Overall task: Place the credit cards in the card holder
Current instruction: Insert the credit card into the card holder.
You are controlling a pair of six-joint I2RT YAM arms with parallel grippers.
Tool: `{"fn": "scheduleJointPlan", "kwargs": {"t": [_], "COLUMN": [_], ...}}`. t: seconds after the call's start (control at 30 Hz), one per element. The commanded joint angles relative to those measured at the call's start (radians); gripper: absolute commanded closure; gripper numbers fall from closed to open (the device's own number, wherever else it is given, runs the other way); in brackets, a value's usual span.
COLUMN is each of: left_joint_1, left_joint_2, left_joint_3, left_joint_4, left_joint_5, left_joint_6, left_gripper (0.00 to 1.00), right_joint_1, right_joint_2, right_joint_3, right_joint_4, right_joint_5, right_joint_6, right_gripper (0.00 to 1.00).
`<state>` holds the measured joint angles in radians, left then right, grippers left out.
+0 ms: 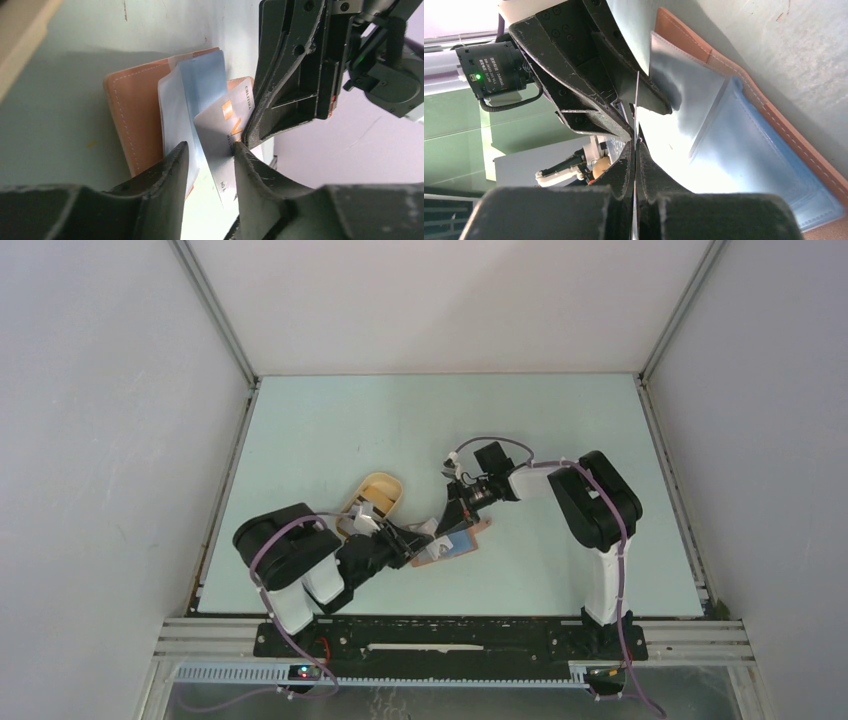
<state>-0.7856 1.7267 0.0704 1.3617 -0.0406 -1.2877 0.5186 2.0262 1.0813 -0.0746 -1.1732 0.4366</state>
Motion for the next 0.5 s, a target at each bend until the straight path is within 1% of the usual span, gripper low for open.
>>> {"fn": "scheduleJointPlan", "kwargs": {"t": [0.0, 0.07, 0.13, 0.23, 0.27, 0.3, 0.33, 0.37, 0.43, 0.47], "left_joint_1": [0.015, 0.017, 0.021, 0.025, 0.027, 0.027, 0.028, 0.03, 0.034, 0.035], "left_joint_2": [0.05, 0.032, 0.018, 0.02, 0.026, 0.034, 0.04, 0.044, 0.051, 0.05], "left_joint_3": [-0.001, -0.005, -0.007, -0.004, -0.001, 0.003, 0.004, 0.005, 0.002, 0.002], "left_joint_4": [0.157, 0.157, 0.155, 0.155, 0.156, 0.157, 0.157, 0.156, 0.155, 0.155], "left_joint_5": [0.033, 0.033, 0.033, 0.033, 0.056, 0.062, 0.063, 0.064, 0.061, 0.061], "left_joint_6": [-0.035, -0.03, -0.027, -0.023, -0.022, -0.021, -0.018, -0.013, -0.002, 0.01], "left_gripper": [0.59, 0.65, 0.73, 0.88, 0.95, 0.99, 1.0, 1.0, 1.0, 1.0], "right_joint_1": [0.002, 0.003, 0.002, 0.001, 0.001, 0.001, 0.001, 0.001, -0.001, -0.002], "right_joint_2": [0.012, 0.015, 0.018, 0.02, 0.019, 0.018, 0.015, 0.014, 0.012, 0.006], "right_joint_3": [0.029, 0.028, 0.029, 0.029, 0.028, 0.029, 0.03, 0.037, 0.073, 0.089], "right_joint_4": [0.026, 0.025, 0.022, 0.018, 0.016, 0.011, 0.008, -0.019, -0.116, -0.157], "right_joint_5": [-0.055, -0.054, -0.053, -0.049, -0.046, -0.042, -0.039, -0.033, -0.007, 0.012], "right_joint_6": [0.017, 0.015, 0.012, 0.007, 0.002, -0.004, -0.011, -0.032, -0.12, -0.159], "right_gripper": [1.0, 1.0, 1.0, 1.0, 1.0, 1.0, 0.99, 0.94, 0.8, 0.75]}}
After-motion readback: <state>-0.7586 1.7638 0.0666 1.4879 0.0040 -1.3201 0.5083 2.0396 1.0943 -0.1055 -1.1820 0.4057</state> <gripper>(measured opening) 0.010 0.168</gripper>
